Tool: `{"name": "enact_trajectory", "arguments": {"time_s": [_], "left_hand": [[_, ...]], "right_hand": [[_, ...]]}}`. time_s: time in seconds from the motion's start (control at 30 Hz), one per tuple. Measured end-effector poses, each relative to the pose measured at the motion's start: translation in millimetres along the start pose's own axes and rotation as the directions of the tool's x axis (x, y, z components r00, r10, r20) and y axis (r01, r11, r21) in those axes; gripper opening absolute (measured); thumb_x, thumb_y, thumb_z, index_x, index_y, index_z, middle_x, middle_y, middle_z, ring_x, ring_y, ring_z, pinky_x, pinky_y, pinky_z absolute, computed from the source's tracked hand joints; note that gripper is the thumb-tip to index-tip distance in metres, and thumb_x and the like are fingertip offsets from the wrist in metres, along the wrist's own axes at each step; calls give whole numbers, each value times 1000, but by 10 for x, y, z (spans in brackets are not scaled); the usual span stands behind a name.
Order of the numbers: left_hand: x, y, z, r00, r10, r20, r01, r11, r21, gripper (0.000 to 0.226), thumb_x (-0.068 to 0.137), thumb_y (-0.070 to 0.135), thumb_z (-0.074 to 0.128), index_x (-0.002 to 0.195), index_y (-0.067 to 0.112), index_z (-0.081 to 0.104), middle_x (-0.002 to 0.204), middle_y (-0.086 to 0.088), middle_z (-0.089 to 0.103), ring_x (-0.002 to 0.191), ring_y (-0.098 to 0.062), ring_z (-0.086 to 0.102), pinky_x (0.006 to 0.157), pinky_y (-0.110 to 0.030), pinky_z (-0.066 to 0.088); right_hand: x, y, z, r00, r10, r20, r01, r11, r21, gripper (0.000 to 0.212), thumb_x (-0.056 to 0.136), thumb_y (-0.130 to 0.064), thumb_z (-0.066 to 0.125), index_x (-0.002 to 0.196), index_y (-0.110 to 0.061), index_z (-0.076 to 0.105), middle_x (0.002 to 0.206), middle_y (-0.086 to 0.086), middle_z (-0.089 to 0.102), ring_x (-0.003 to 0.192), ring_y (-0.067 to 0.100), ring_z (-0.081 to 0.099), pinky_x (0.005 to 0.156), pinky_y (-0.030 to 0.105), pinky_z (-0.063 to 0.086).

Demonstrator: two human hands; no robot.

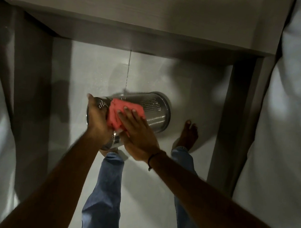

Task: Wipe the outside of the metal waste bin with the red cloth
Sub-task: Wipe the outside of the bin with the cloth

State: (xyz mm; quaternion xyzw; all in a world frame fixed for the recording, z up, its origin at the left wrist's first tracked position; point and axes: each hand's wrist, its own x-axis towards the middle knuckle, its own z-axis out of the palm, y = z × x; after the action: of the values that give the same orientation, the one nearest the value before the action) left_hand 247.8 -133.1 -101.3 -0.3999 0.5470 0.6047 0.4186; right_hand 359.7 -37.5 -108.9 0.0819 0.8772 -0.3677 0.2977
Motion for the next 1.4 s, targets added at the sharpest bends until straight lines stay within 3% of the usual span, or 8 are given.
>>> {"name": "enact_trajectory", "arguments": {"time_s": [0.53,0.73,0.83,1.0,1.1,1.2,1.33,1.4], "left_hand": [[-134,-215,77,996,-44,82,25,975,219,85,94,80,19,149,24,54,152,-16,59,125,-28,64,105,-48,50],[-24,-14,-10,997,5,-79,-9,999,-52,96,88,86,24,145,17,59,145,-19,65,134,-39,61,120,-57,41],[-142,-200,27,999,-38,23,35,992,125,93,88,86,22,150,23,55,146,-13,64,137,-35,58,110,-52,48],[-71,-67,-86,994,6,-105,-12,998,-57,89,91,84,21,133,22,69,130,-14,76,124,-33,69,102,-48,55],[-93,-107,-38,998,39,-40,-36,997,74,89,93,82,19,145,22,60,144,-14,66,128,-34,65,109,-51,51],[-164,-197,5,996,-38,75,23,980,196,88,96,78,16,154,21,49,153,-14,58,115,-22,67,89,-38,58],[-61,38,-45,998,25,-51,-24,999,25,86,94,80,16,121,27,78,119,-8,81,111,-30,76,91,-45,59],[-32,28,-23,1000,21,-23,-19,998,66,85,94,80,19,132,25,71,127,-10,77,121,-33,70,98,-49,56]], "right_hand": [[215,56,-114,998,61,-33,-59,997,54,61,110,-38,25,163,-21,-1,174,4,-5,161,23,-10,131,51,1],[-145,28,150,1000,-22,22,22,1000,-8,63,109,-38,28,164,-20,1,174,4,-7,161,26,-11,131,52,3],[112,49,12,999,47,-27,-46,998,33,63,110,-38,25,164,-21,0,174,4,-7,161,25,-11,131,52,2],[-204,0,174,997,-56,49,59,997,-58,65,105,-44,17,163,-19,0,174,6,-7,161,28,-11,130,54,5],[-107,12,160,1000,-9,25,10,999,-34,64,108,-41,21,163,-19,-4,174,5,-11,161,27,-14,130,53,3],[109,8,6,999,52,-12,-52,999,6,65,109,-41,25,163,-19,-3,174,6,-10,161,27,-14,130,53,0],[-138,-46,168,999,-36,31,37,998,-45,65,108,-42,25,163,-19,0,174,6,-9,161,28,-12,130,54,3],[-54,-43,137,1000,-9,4,9,1000,-3,65,108,-42,26,163,-20,-2,174,6,-9,161,27,-12,130,54,2]]}}
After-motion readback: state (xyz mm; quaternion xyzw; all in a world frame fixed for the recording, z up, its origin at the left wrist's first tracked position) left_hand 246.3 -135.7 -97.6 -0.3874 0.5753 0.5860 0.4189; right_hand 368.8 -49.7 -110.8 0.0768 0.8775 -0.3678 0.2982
